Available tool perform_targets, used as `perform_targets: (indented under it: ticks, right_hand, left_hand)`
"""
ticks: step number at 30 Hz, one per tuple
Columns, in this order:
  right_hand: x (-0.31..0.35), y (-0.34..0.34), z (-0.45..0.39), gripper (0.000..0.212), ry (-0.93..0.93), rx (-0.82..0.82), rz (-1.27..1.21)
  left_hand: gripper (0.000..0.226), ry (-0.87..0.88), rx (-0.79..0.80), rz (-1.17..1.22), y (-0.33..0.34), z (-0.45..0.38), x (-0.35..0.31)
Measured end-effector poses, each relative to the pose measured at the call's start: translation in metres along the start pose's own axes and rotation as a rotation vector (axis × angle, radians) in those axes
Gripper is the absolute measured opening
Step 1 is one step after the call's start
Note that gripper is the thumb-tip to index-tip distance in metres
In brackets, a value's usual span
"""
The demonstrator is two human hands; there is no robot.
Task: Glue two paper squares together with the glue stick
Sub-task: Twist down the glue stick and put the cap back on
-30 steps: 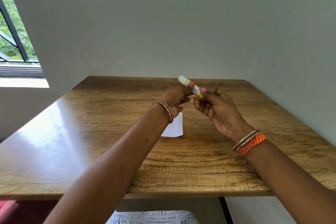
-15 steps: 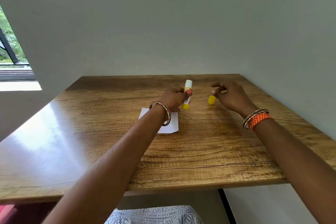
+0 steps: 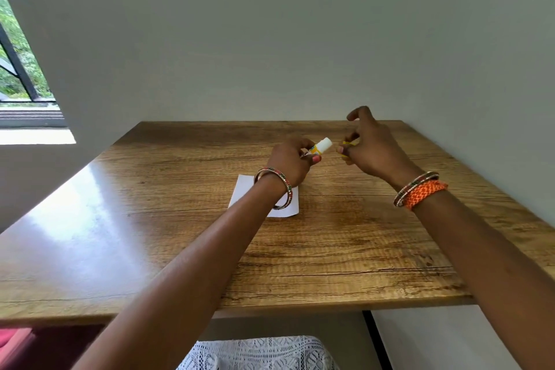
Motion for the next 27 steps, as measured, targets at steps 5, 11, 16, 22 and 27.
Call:
perform_targets:
  ticks: [5,11,16,22,27]
  right_hand:
    - [0.009,0.008,0.007,0.049,-0.090,-0.013,0.136]
    - [0.009,-0.001,0.011,0.035,-0.044,-0.093,-0.028]
    - [0.000,-0.007,0.016,0.028,0.026,-0.107,-0.203]
    - [-0.002,0.004,0.020,0.025,0.061,0.041,-0.418]
    - [-0.002,0.011,0.018,0.035,0.091,0.118,-0.396]
  left_hand:
    - [0.037,0.044,-0.037,0.005,-0.003,0.000,-0.004]
    - [0.034,0.060,-0.050,0.017,-0.004,0.000,-0.005]
    - [0.034,0.063,-0.056,0.012,-0.007,0.000,-0.005]
    - [0.031,0.104,-0.040,-0.005,-0.004,0.003,-0.011]
    - [0.032,0.088,-0.028,-0.026,-0.002,0.003,-0.008]
Point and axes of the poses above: each hand's wrist, its own z-axis away from the middle knuckle, its own y-axis out of the palm, x = y × z, the point moved 9 cm from there along -z, towards the middle knuckle, and after that the axes turned 9 degrees about z, right-handed, at the moved point
